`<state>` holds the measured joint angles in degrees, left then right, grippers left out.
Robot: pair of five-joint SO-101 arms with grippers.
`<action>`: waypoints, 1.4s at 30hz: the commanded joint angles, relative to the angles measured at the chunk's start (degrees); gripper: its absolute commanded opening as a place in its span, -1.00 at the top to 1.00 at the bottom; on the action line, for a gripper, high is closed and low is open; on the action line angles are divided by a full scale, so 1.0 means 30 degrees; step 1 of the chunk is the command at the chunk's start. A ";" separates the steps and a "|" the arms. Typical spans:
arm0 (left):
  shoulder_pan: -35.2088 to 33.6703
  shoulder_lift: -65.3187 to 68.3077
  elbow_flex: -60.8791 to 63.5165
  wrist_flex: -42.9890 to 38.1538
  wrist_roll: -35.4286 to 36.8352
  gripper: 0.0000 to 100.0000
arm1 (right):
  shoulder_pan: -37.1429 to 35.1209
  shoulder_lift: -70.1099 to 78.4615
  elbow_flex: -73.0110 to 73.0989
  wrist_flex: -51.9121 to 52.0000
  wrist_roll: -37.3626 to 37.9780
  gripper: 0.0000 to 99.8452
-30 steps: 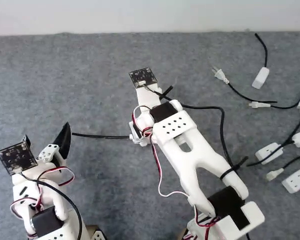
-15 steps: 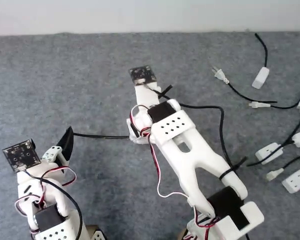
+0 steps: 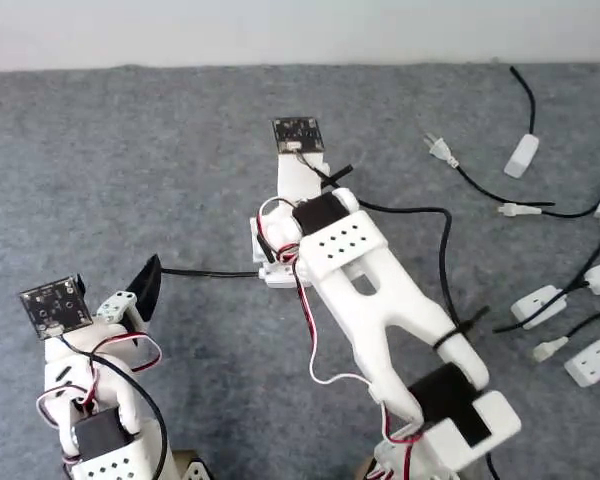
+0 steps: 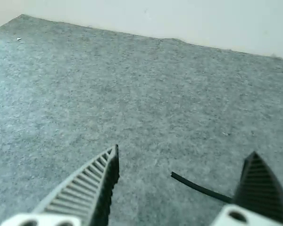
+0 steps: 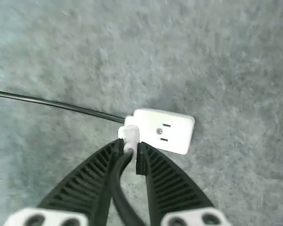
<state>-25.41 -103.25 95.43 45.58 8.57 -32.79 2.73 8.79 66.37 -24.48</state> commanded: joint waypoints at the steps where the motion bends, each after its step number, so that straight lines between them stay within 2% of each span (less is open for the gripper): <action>1: 0.0147 -0.0205 -0.0220 -0.0703 0.0088 0.21 | 0.0894 0.0894 -0.1289 0.0308 -0.0234 0.99; 10: 0.0205 -0.0176 -0.0220 -0.0703 0.0088 0.21 | 0.1978 0.1890 -0.5187 0.4029 -0.0176 0.99; 37: 0.0234 -0.0176 -0.0220 -0.0674 0.0059 0.21 | 0.2769 0.1890 -0.3751 0.4205 0.1114 0.99; 42: 0.0234 -0.0176 -0.0220 -0.0674 0.0059 0.21 | 0.2740 0.1890 -0.2579 0.2799 0.1114 0.99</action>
<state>-24.88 -103.25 95.43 45.58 8.57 -25.05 8.88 0.35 77.45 -21.85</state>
